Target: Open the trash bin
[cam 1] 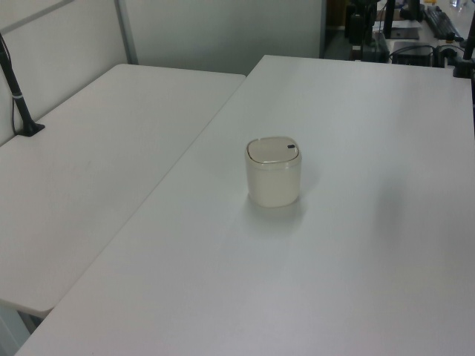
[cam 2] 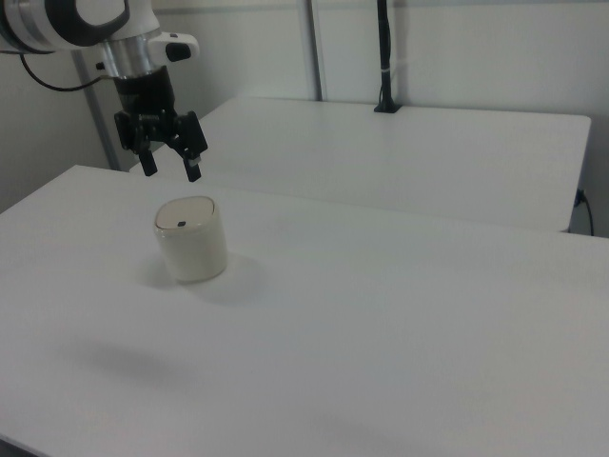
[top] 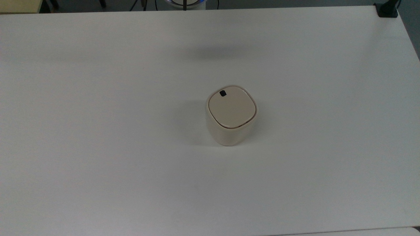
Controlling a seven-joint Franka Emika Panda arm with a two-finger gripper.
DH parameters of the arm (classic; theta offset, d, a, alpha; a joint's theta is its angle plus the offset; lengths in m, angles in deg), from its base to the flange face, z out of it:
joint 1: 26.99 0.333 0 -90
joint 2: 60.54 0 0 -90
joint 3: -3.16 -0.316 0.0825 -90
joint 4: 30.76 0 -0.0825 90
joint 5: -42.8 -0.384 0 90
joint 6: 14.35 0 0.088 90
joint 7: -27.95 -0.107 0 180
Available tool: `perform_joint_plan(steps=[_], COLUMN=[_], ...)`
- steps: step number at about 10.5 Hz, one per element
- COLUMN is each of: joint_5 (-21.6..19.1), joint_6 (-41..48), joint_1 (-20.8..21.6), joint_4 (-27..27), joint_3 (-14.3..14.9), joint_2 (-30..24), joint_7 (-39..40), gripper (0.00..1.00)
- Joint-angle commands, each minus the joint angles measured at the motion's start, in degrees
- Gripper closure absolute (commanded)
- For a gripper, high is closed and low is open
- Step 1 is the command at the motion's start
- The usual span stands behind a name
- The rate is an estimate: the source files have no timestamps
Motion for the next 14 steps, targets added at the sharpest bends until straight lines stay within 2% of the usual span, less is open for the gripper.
perform_joint_plan(steps=[1,7,8,9,10,11,13,14], joint_5=[1.0,0.5,0.5,0.5,0.4,0.4,0.4,0.4], joint_6=[-0.4,-0.3,-0.4,-0.4,-0.5,-0.7,-0.9,-0.9], joint_1=[0.5,0.4,0.5,0.5,0.4,0.4,0.5,0.5], joint_4=[-0.1,-0.1,-0.2,-0.2,-0.2,-0.2,-0.4,-0.4], joint_3=[0.3,0.2,0.2,0.2,0.2,0.2,0.2,0.2], joint_2=[-0.4,-0.4,-0.3,-0.3,-0.2,-0.1,0.0,0.0], joint_7=[-1.6,-1.6,-1.5,-0.9,-0.9,-0.9,-0.7,-0.6], gripper=[0.0,0.0,0.04,0.32,0.48,0.6,0.91,1.0])
